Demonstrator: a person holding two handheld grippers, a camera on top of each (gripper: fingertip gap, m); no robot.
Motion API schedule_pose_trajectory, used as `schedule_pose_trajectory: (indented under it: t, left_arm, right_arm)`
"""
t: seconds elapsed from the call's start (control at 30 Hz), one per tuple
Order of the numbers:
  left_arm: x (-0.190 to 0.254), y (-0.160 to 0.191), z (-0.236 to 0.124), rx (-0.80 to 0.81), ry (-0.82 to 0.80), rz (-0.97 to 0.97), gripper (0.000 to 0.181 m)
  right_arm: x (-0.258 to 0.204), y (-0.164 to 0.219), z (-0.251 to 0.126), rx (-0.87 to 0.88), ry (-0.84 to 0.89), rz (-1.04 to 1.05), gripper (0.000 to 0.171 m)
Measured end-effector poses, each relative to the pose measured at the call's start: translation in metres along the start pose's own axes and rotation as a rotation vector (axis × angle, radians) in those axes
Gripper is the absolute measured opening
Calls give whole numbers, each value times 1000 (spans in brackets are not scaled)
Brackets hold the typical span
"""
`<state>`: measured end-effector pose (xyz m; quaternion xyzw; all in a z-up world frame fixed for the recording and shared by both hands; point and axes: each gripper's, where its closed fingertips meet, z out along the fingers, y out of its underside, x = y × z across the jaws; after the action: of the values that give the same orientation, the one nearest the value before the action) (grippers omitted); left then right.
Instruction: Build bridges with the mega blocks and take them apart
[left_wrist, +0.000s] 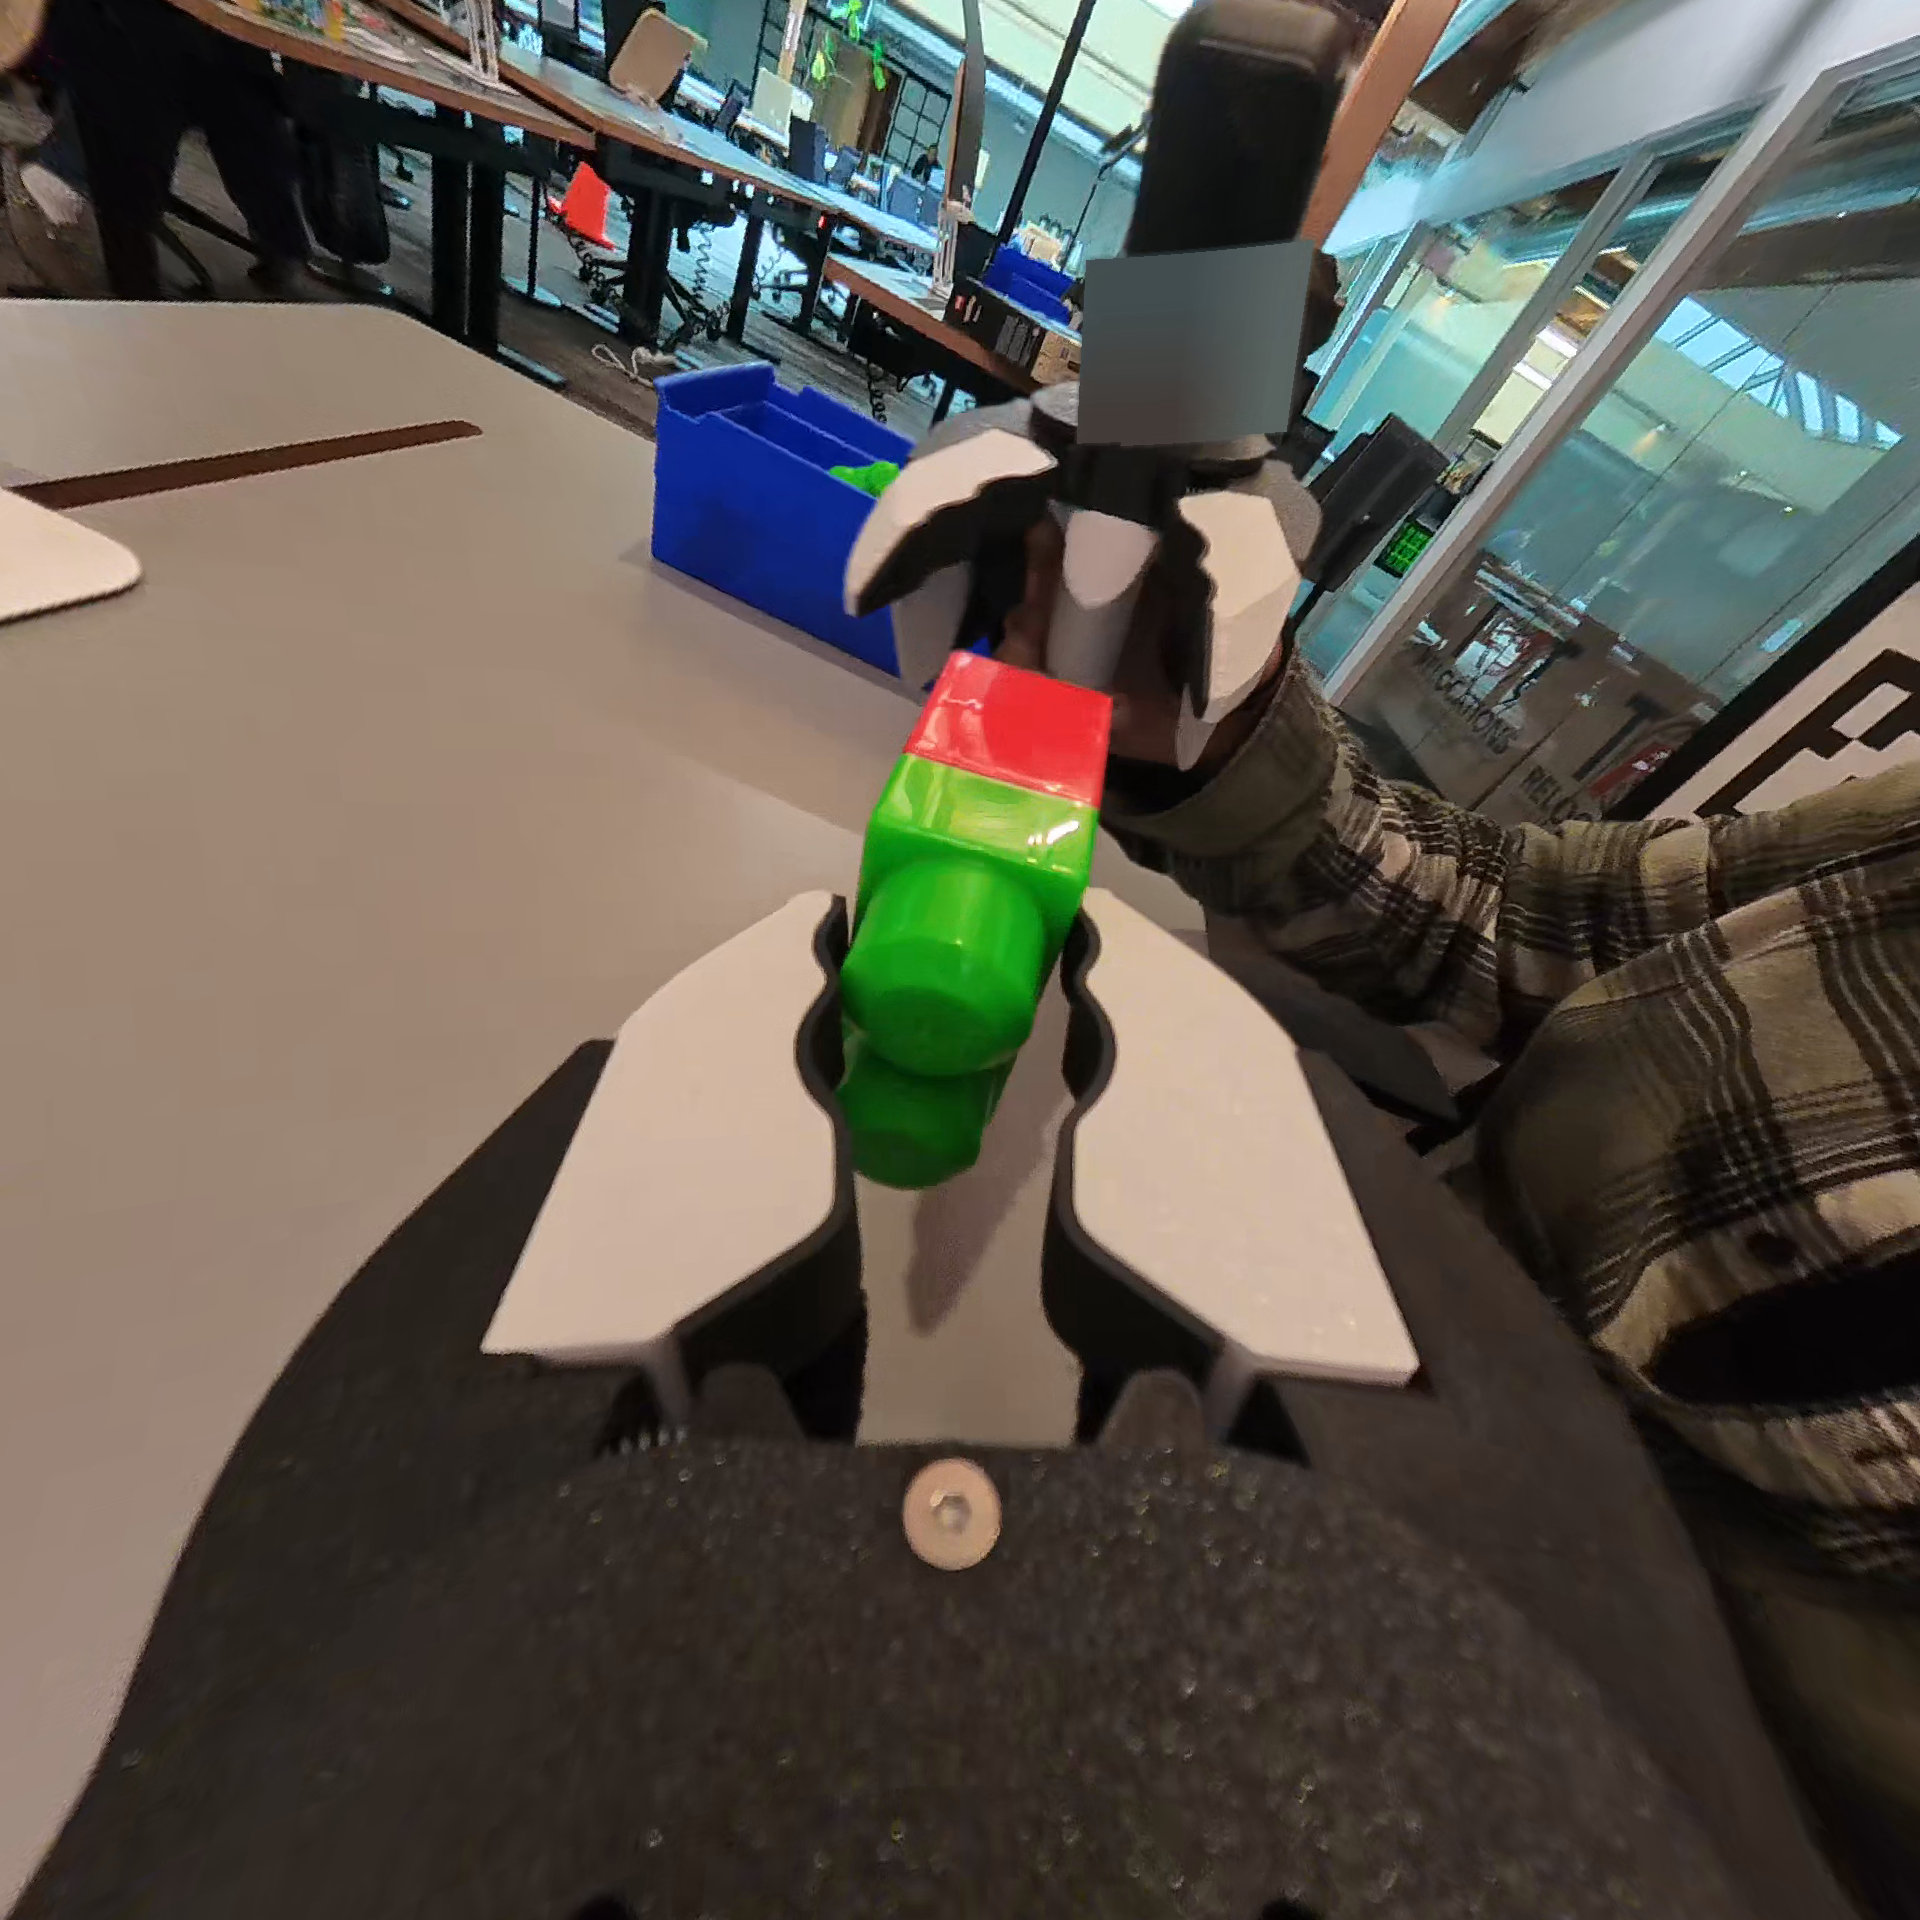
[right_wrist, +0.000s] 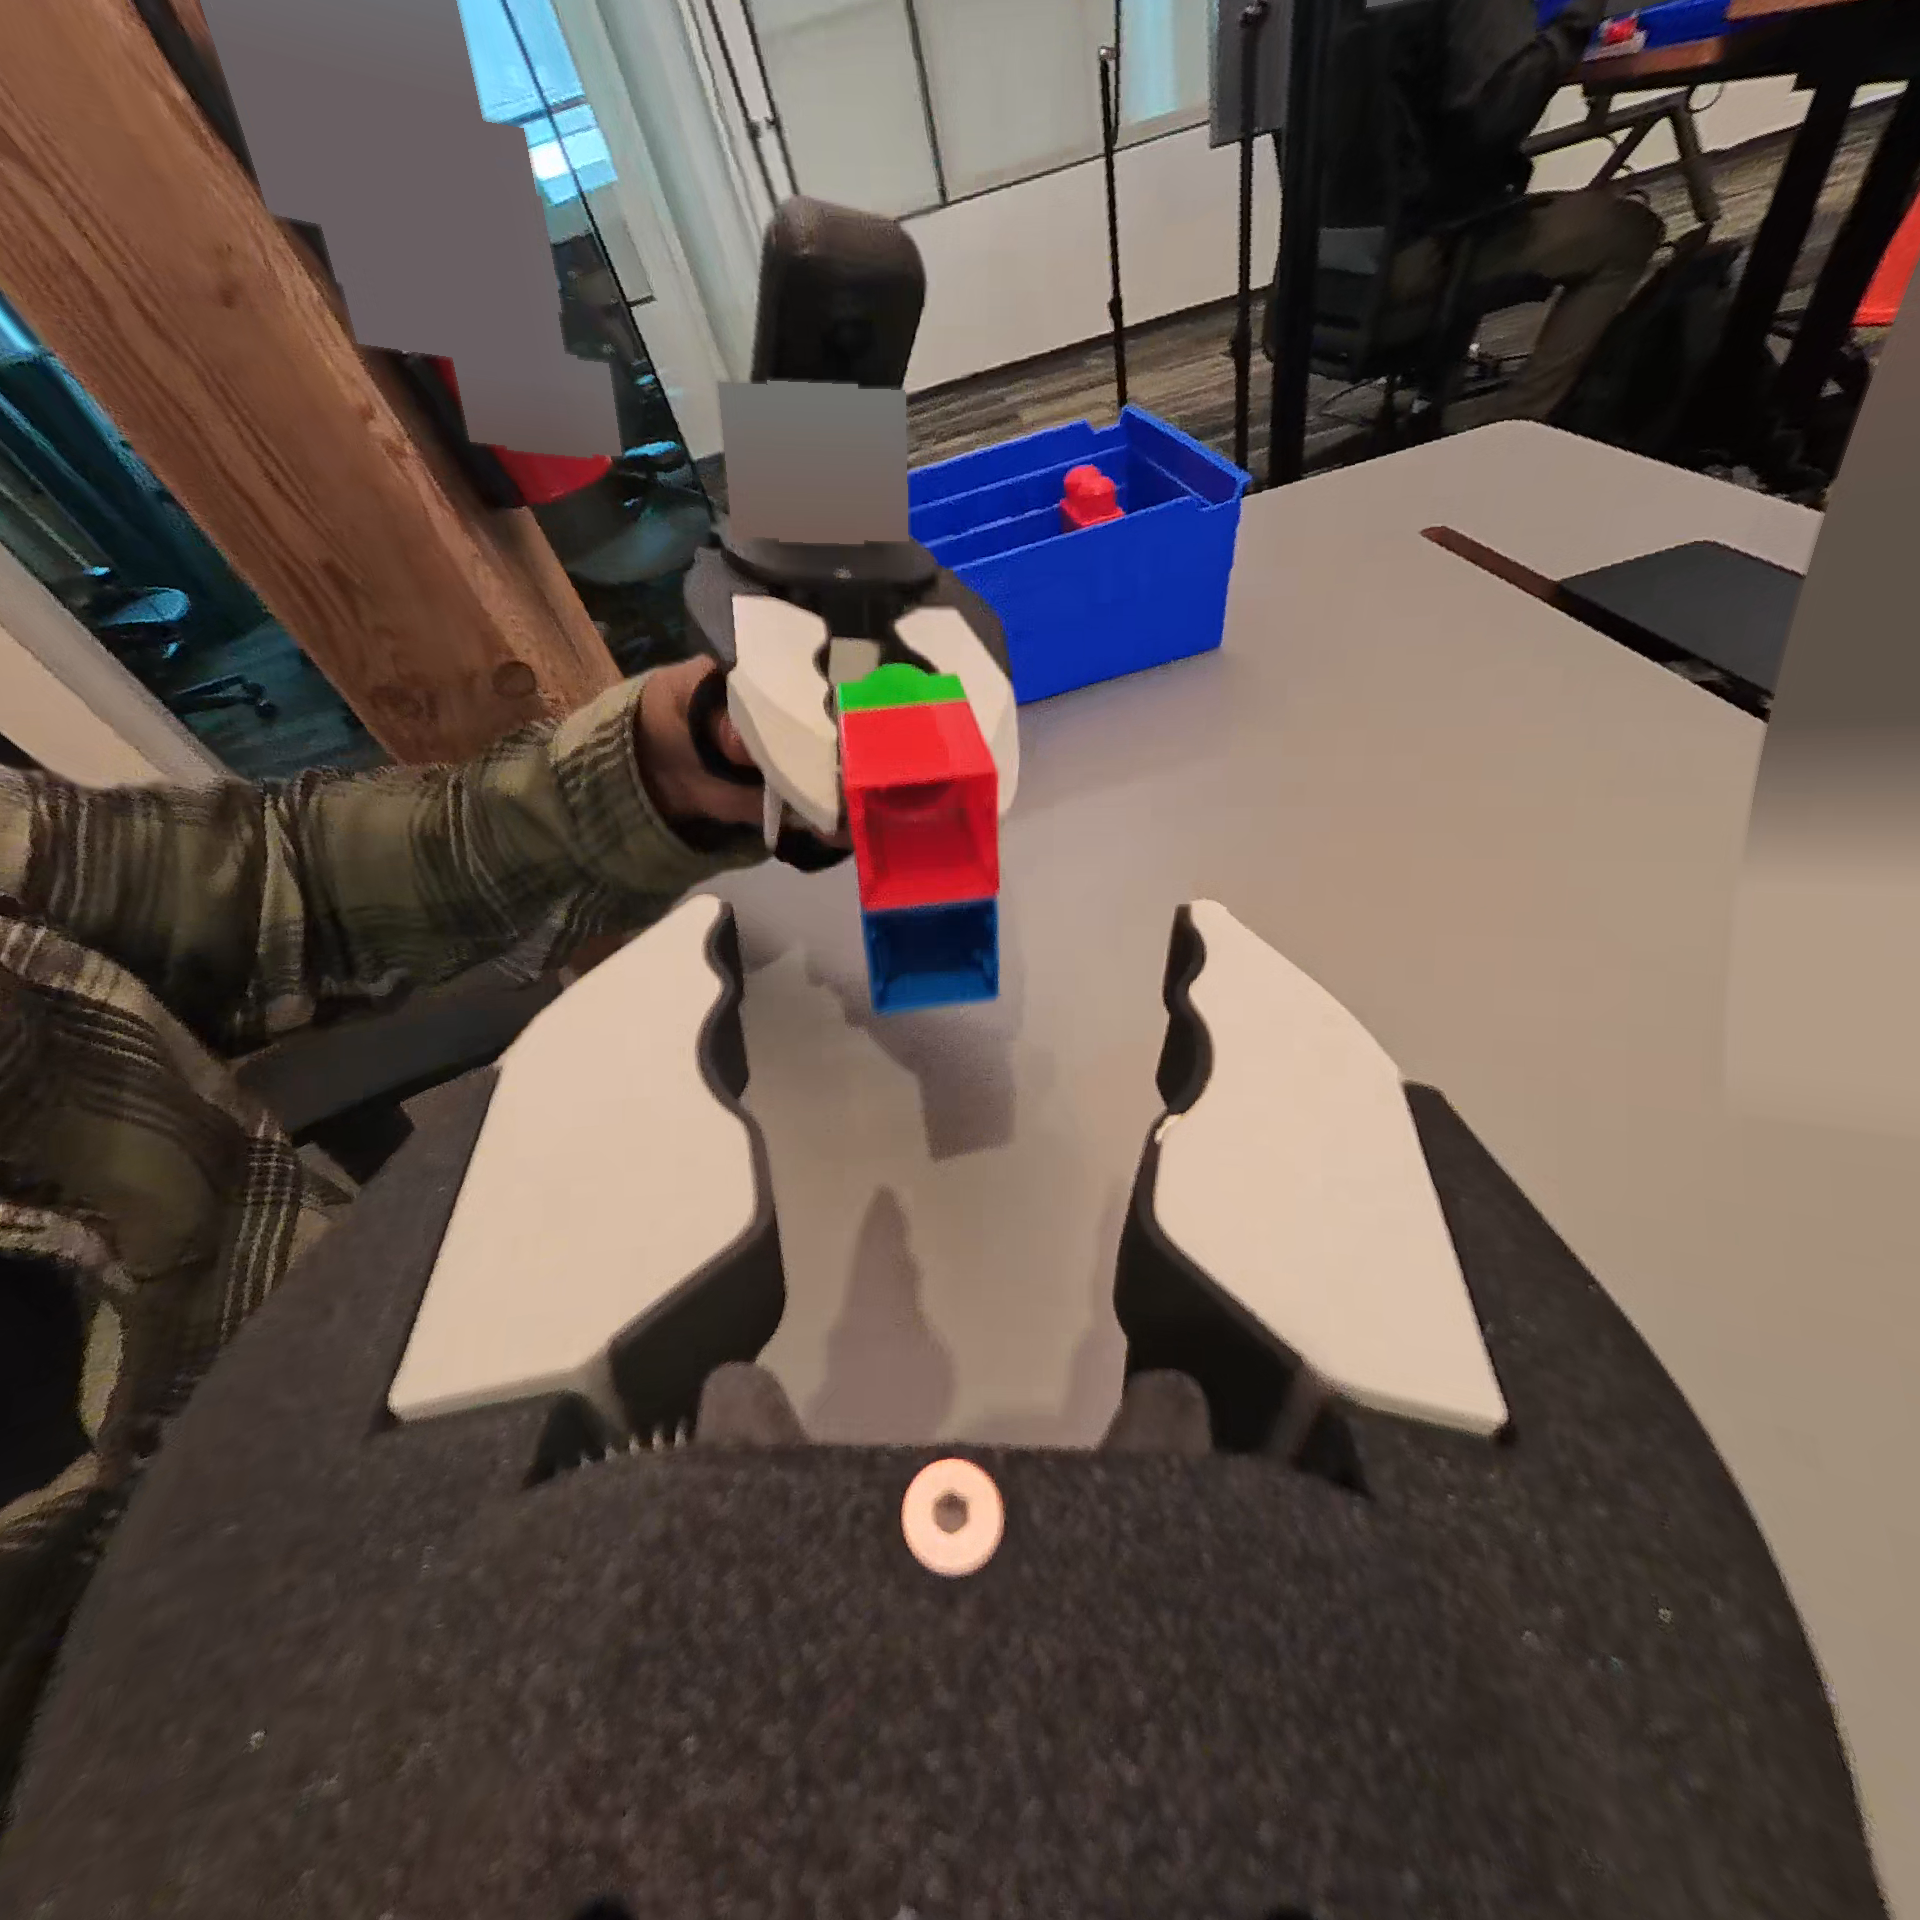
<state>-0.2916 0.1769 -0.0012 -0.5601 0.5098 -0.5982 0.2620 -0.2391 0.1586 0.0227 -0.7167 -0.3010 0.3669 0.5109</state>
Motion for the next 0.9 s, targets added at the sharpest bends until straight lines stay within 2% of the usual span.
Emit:
schedule_pose_trajectory:
  t: [0.2,0.27,0.33,0.4,0.6,0.77,0.83,0.9]
  left_arm:
    - [7,13,15,-6,12,3,39]
    - [9,15,19,-7,20,-2,39]
    - [10,14,20,6,20,-5,39]
    - [8,13,20,17,13,-8,38]
    - [9,16,17,34,-8,3,37]
    - [-20,5,-31,173,-84,-96,38]
    - [-18,4,-38,187,-85,-88,38]
    - [-12,4,-41,189,-90,-68,38]
  right_arm:
    - [-3,12,27,-17,-74,12,77]
    - [-6,16,33,-37,-99,16,71]
    - [-9,17,37,-42,-126,19,58]
    - [-16,15,38,-37,-185,31,36]
    - [-18,18,34,-100,-197,6,34]
    - [30,-7,-39,45,20,64,35]
    - [51,-11,-77,45,146,76,35]
    - [80,-7,-132,-17,338,78,35]
